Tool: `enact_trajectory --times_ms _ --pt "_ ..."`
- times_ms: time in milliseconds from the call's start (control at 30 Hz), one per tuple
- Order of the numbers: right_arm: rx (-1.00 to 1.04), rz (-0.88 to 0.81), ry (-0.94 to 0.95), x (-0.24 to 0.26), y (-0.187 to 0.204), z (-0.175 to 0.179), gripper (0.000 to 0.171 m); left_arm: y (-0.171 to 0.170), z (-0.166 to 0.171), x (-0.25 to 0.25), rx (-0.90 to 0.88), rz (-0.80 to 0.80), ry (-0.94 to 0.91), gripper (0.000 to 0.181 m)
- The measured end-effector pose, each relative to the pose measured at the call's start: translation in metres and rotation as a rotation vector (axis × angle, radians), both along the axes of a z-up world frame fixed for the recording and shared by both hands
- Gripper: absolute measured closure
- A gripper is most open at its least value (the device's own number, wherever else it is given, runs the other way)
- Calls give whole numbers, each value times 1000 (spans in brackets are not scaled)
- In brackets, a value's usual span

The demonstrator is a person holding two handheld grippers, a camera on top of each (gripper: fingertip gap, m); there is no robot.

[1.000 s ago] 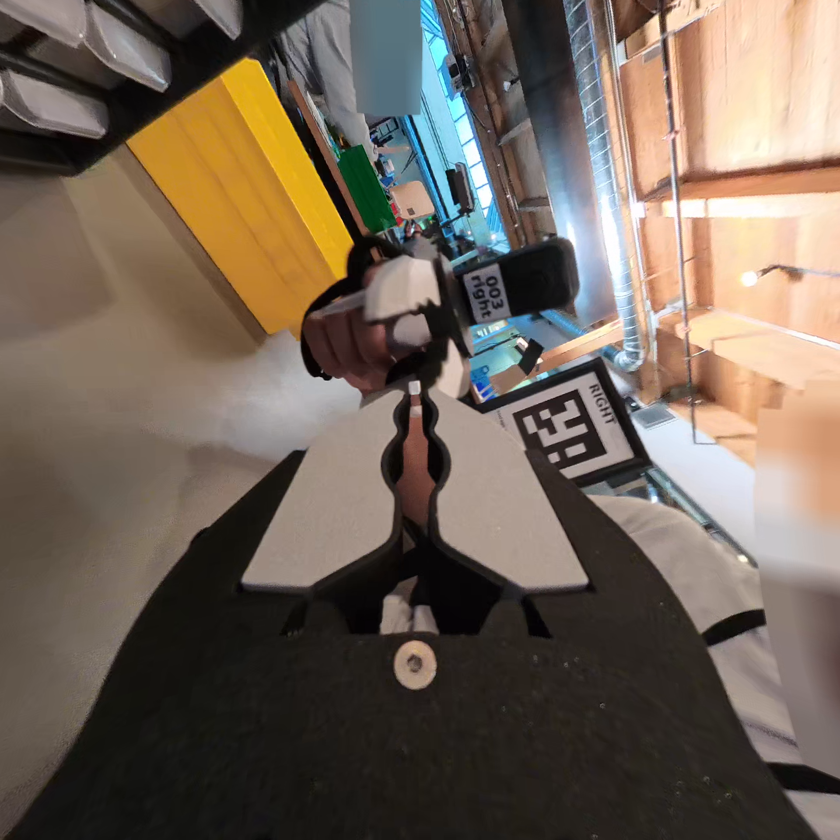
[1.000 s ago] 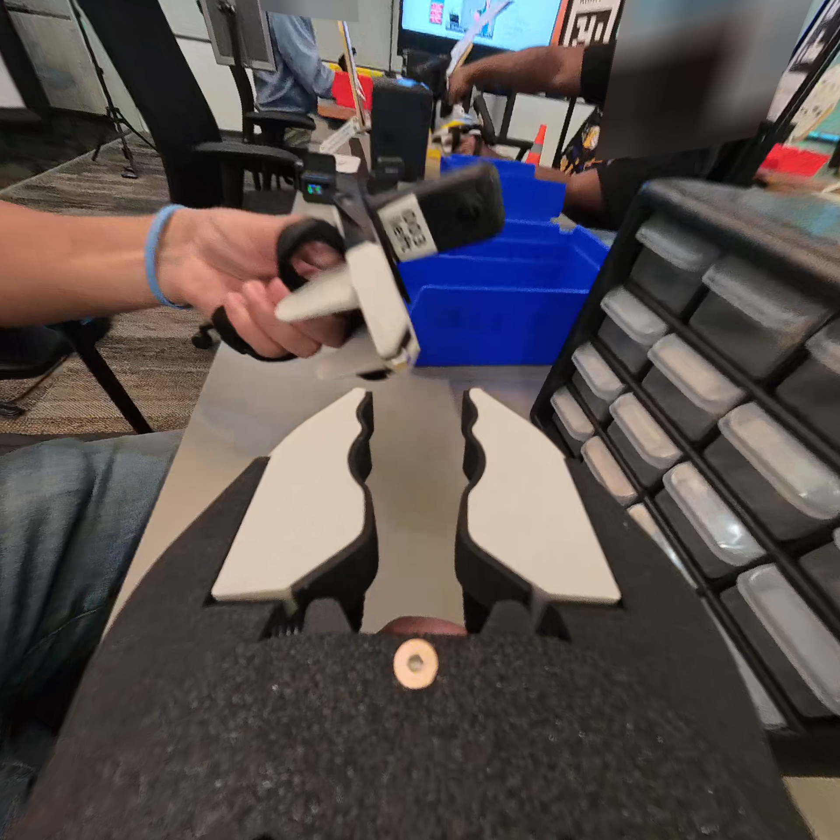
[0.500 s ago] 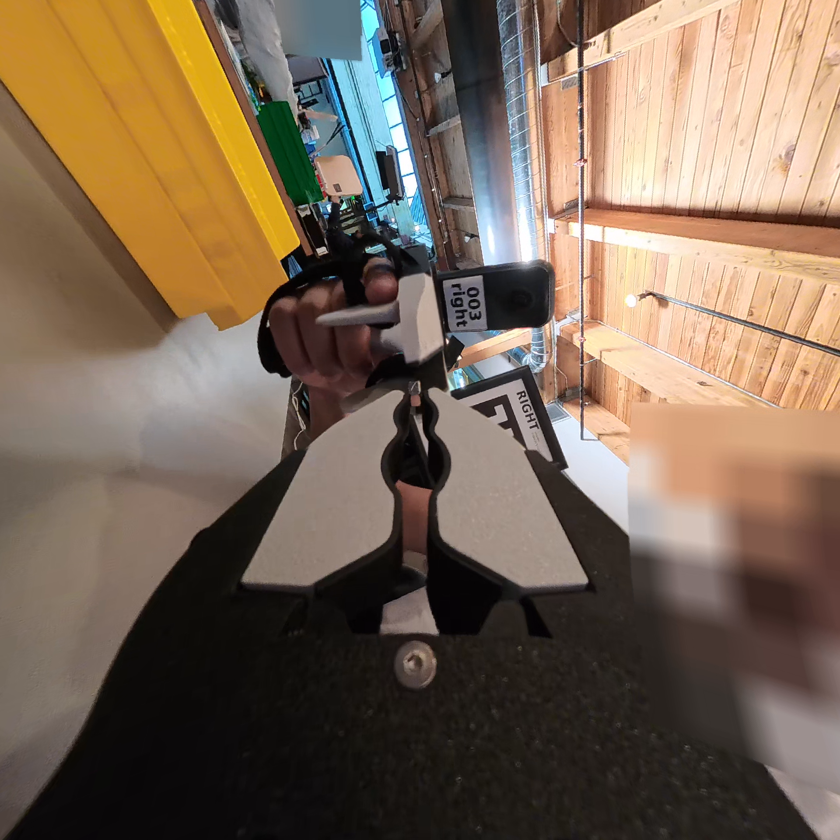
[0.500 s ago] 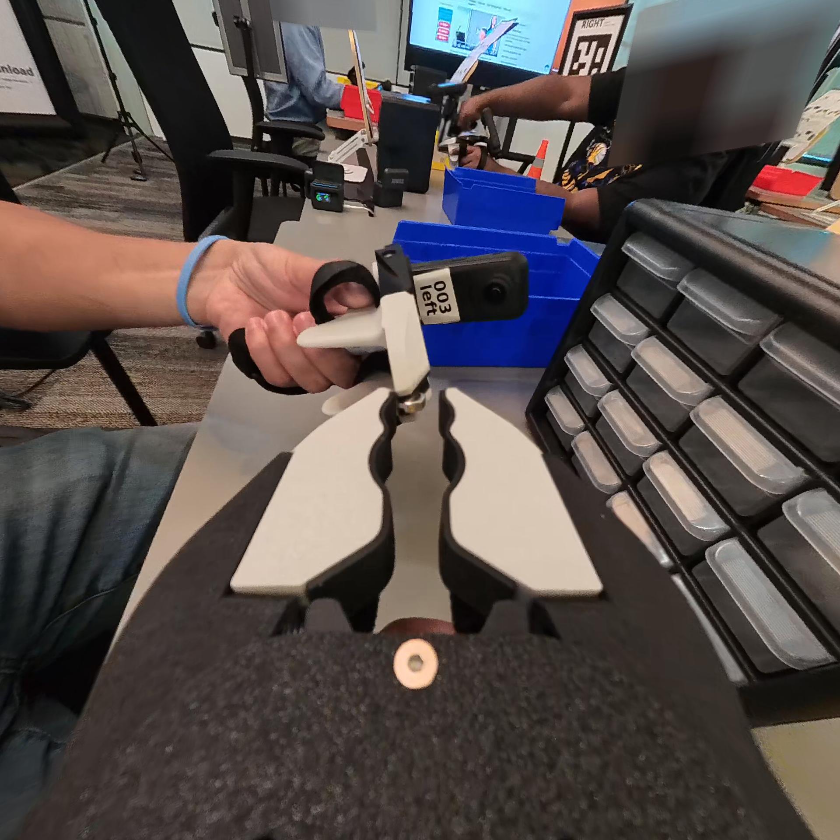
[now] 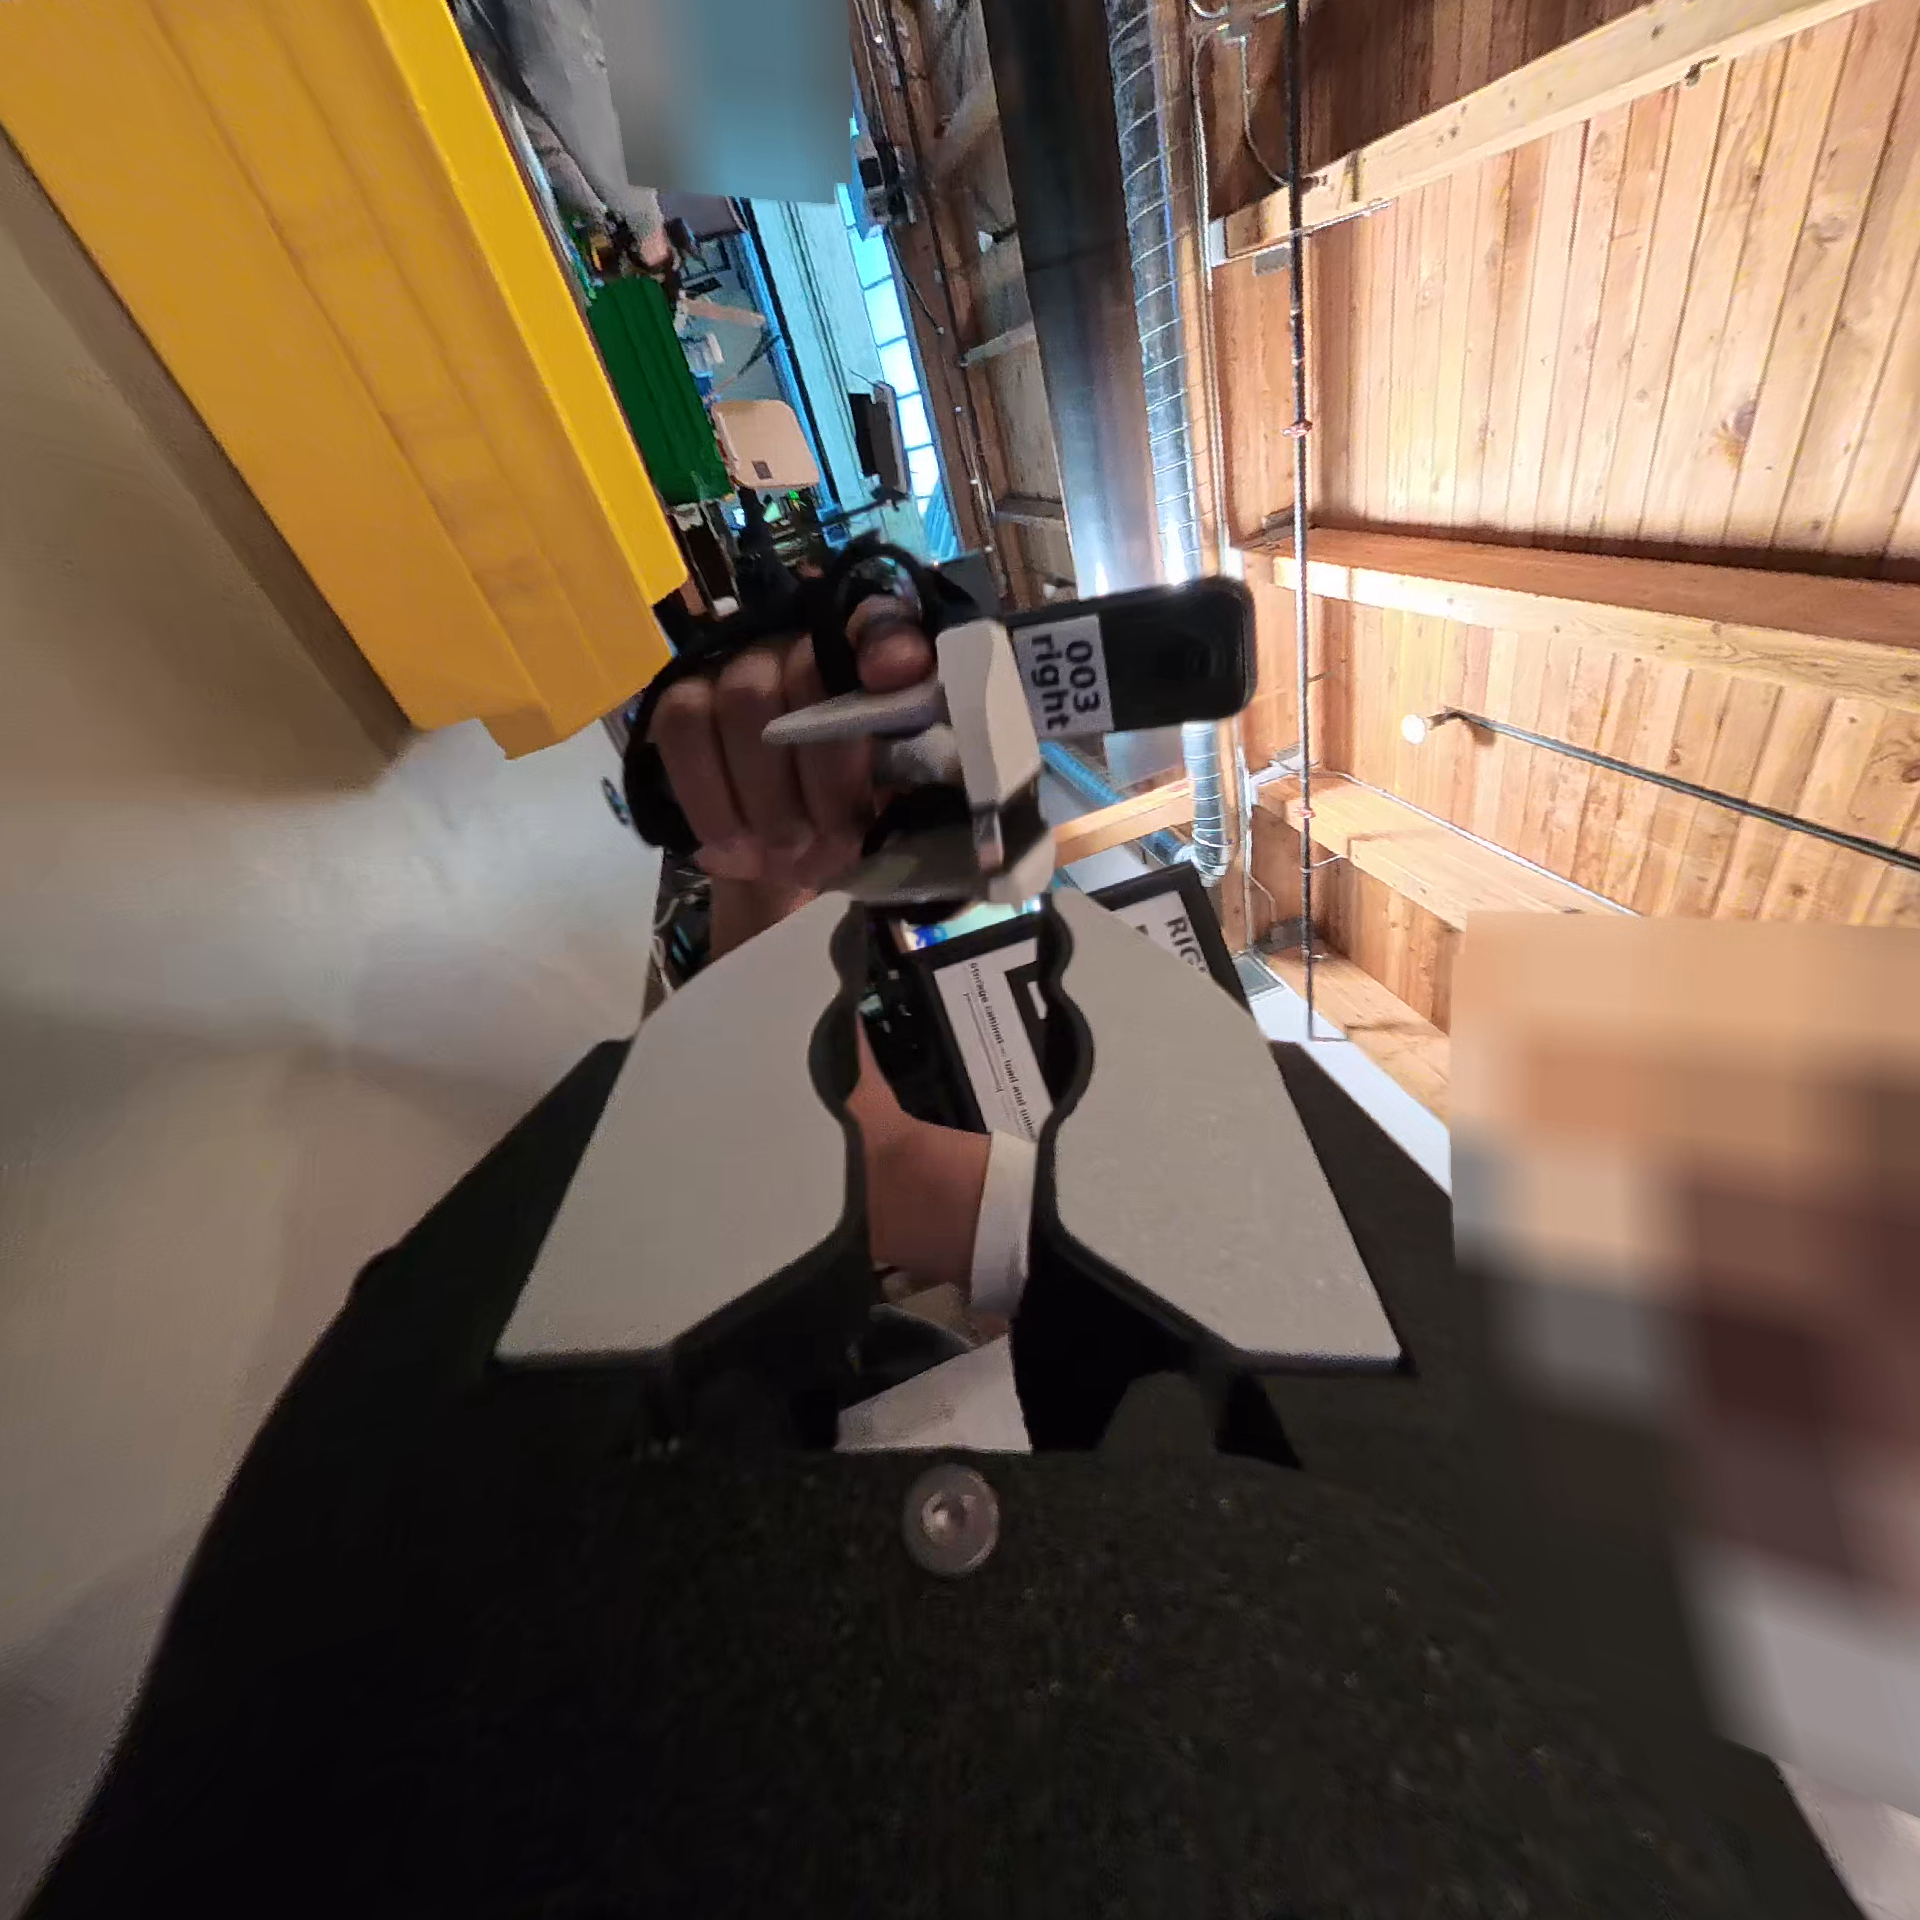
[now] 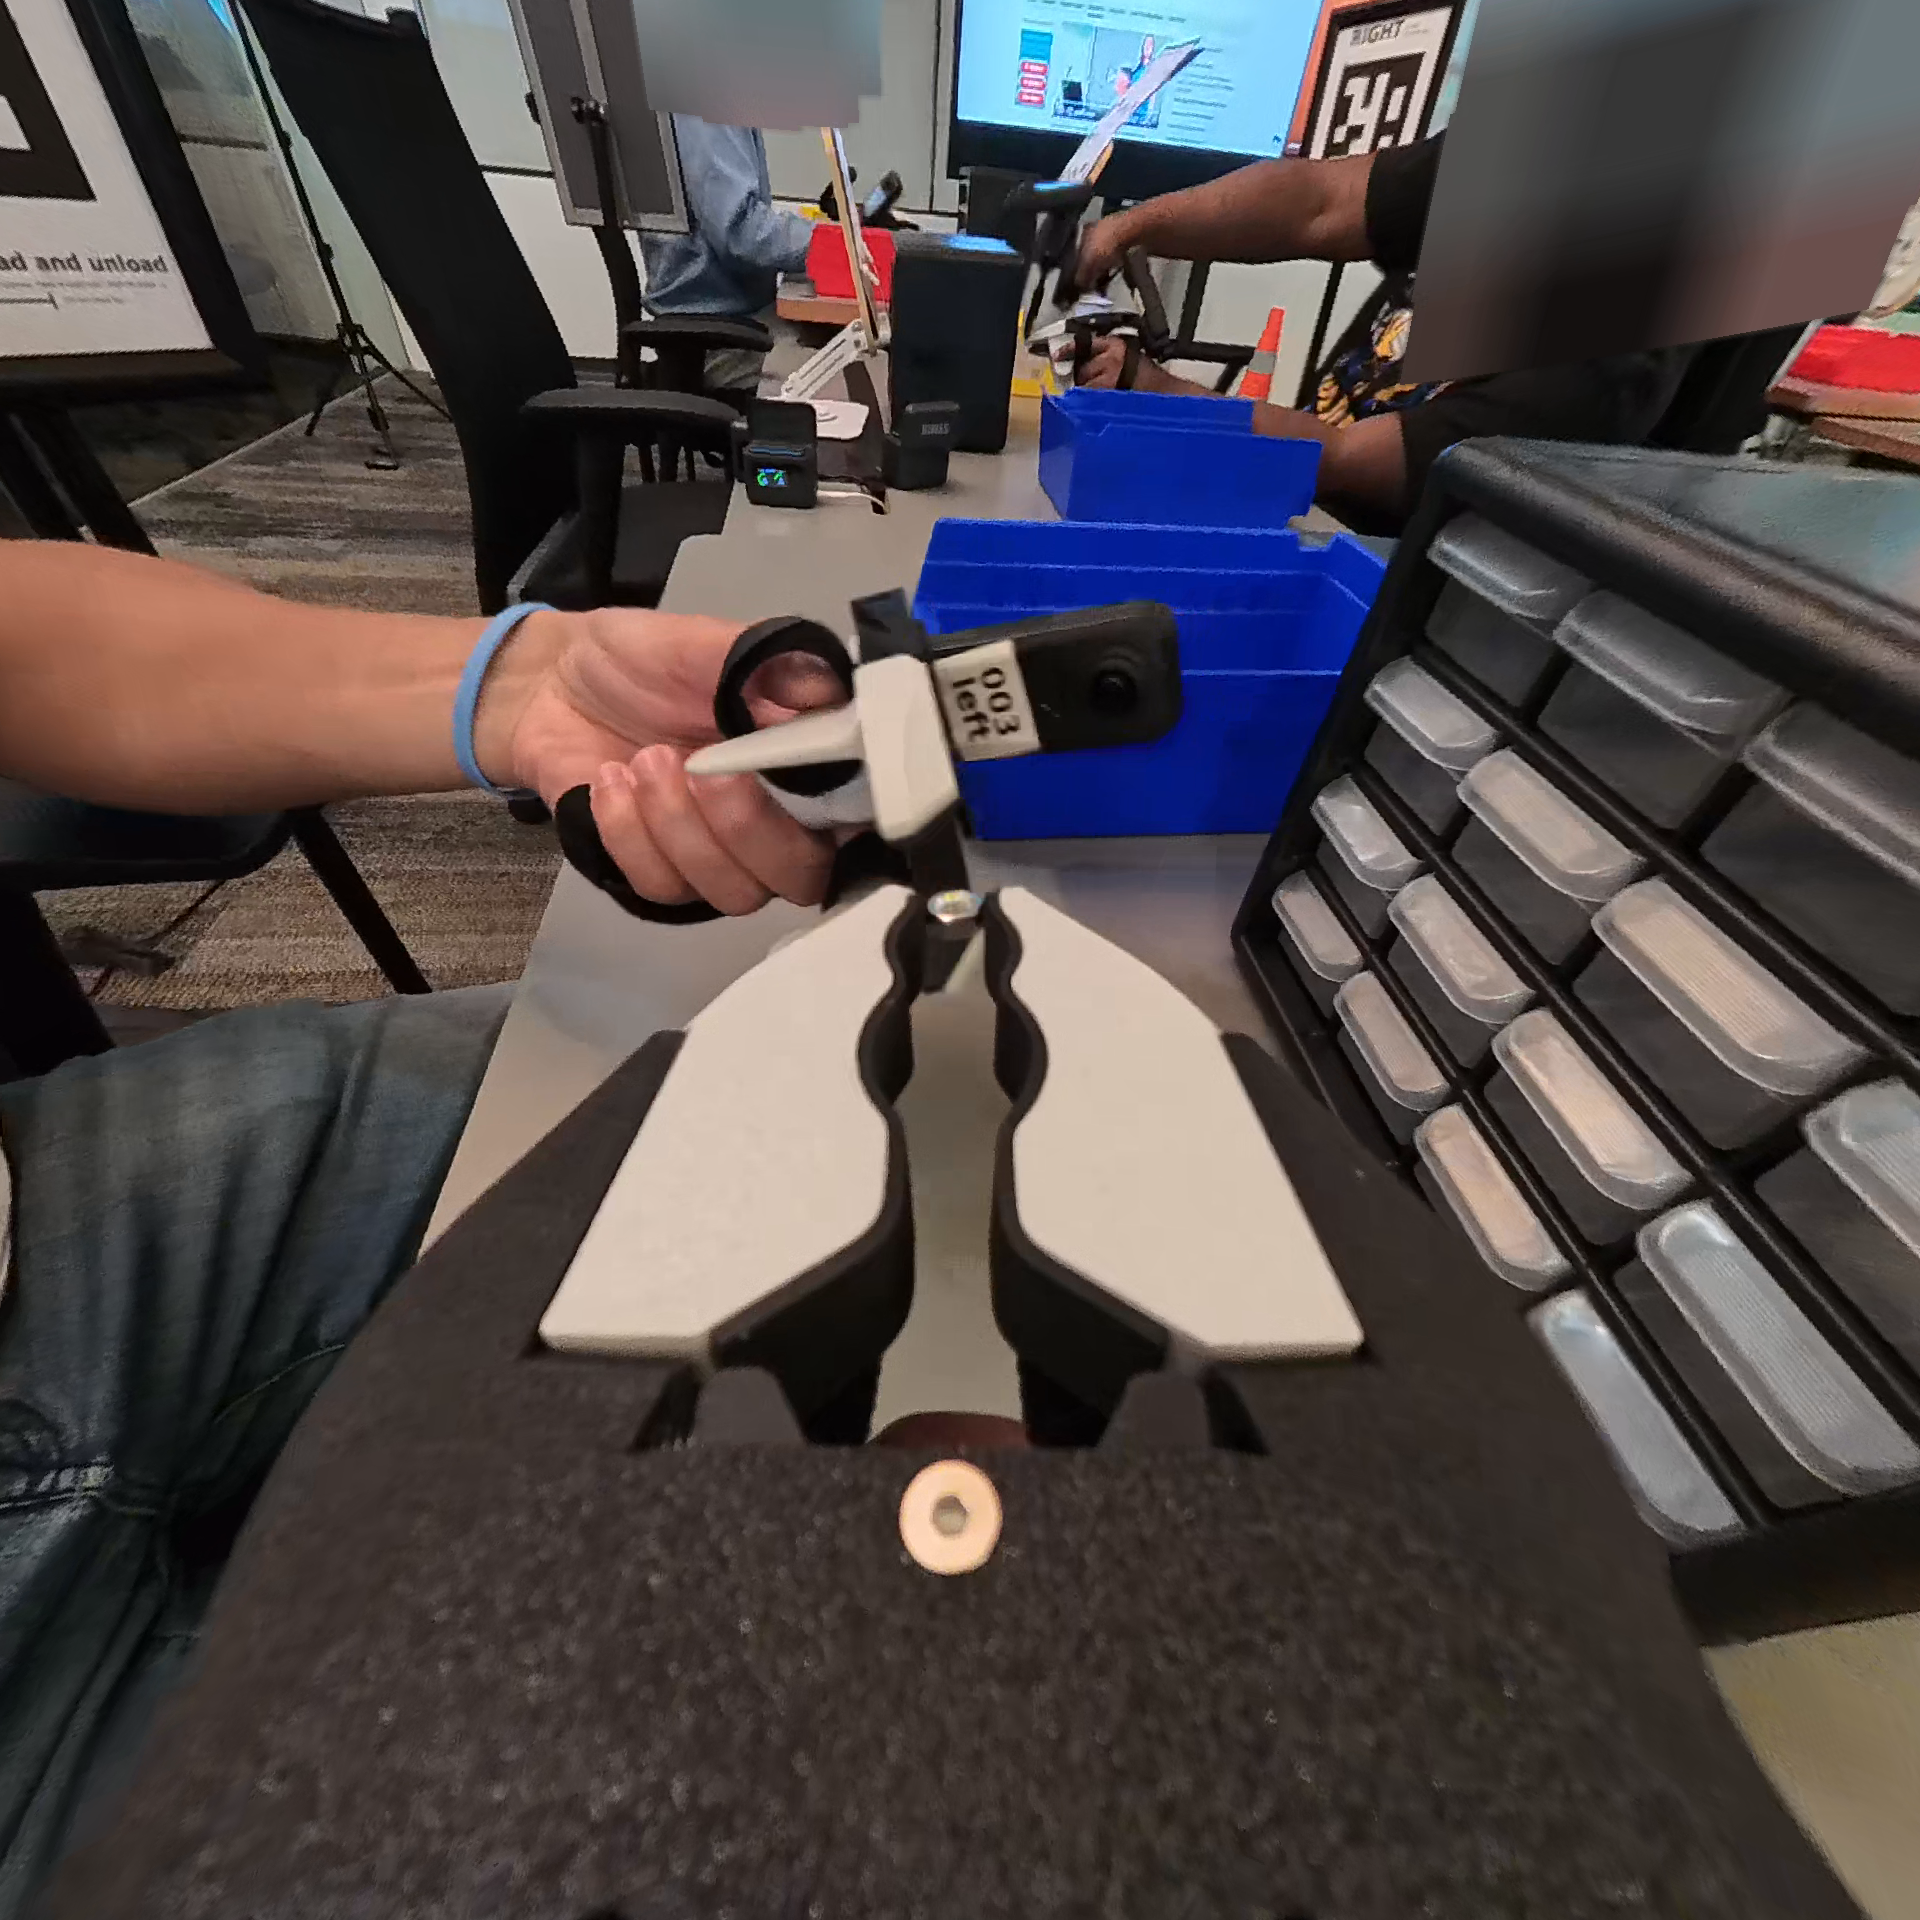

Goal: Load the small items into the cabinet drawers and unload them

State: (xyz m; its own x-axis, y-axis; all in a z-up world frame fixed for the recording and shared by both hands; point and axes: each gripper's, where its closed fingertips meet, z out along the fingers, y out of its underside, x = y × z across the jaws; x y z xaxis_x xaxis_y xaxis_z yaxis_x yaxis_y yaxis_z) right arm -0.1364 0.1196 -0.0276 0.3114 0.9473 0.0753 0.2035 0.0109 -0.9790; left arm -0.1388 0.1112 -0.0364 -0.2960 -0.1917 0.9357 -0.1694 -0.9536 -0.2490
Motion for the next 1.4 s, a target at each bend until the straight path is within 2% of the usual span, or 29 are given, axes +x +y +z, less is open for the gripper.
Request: enact_trajectory --times_ms 33,100,133,200,233,333,400,467,533,633,800,1000,1033,1200,1400 --pt "2 -15 1 6 1 3 161 -2 -4 -5 19 12 14 143" --pt "32 -120 -57 32 13 13 161 -8 -22 -17 85 63 101 127" --pt "56 -211 -101 56 23 23 161 -12 -31 -25 135 116 147 128" --pt "60 -423 -223 124 47 38 161 -23 -45 -41 248 233 207 128" --pt "4 -533 -345 167 60 32 161 -30 -51 -48 301 289 230 128" --pt "-422 -723 -736 287 72 -33 161 -46 -61 -67 421 432 268 128" --pt "-711 -694 -820 321 65 -76 161 -52 -54 -72 445 458 263 128" --pt "-863 -642 -884 333 58 -108 161 -53 -48 -76 485 481 255 129" --pt "-897 -637 -957 340 59 -129 161 -50 -50 -78 512 495 280 131" --pt "-896 -664 -996 340 69 -146 161 -49 -50 -78 515 502 288 133" --pt "-892 -612 -1023 321 73 -164 160 -51 -52 -74 543 496 305 134" --pt "-868 -643 -998 318 82 -161 149 -48 -68 -72 716 510 451 133" --pt "-861 -662 -1000 320 84 -158 137 -48 -69 -72 740 513 469 133" --pt "-796 -742 -1038 328 91 -124 136 -49 -71 -70 779 510 493 134" --pt "-760 -954 -913 336 113 -82 132 -43 -65 -76 877 589 544 134"
